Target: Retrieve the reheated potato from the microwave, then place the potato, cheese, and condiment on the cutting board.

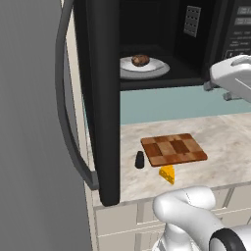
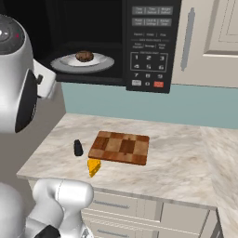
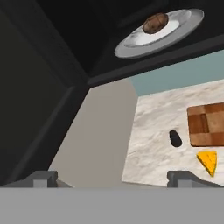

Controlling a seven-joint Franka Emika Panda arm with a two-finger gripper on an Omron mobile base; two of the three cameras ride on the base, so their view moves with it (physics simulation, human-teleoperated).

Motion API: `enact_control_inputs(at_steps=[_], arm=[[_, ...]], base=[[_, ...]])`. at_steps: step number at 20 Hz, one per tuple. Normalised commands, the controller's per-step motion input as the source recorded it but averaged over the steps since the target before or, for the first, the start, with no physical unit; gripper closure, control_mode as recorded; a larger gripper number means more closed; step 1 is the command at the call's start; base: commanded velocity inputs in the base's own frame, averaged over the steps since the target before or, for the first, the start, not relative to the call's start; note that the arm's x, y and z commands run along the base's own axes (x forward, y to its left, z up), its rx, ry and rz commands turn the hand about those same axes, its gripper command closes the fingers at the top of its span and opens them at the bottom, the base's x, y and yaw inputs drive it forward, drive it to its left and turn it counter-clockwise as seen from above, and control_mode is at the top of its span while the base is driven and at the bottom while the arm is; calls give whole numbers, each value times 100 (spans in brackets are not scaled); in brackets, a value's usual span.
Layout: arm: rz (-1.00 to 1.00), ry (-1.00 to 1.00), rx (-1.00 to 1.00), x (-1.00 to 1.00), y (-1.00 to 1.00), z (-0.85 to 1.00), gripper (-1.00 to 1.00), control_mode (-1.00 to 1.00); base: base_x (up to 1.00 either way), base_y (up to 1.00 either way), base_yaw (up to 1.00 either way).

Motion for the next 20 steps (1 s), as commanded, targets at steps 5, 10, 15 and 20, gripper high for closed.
enact_control_inputs(at_steps=[5,10,15,20], arm=[[-17,0,0,54,-1,0,-100,-100],[-3,-9,0,58,0,1,-100,-100],[1,-28,-2,46,0,0,-100,-100],[1,-8,-7,53,1,1,-100,-100]], base=[[0,0,0],[0,0,0],[0,0,0],[0,0,0]])
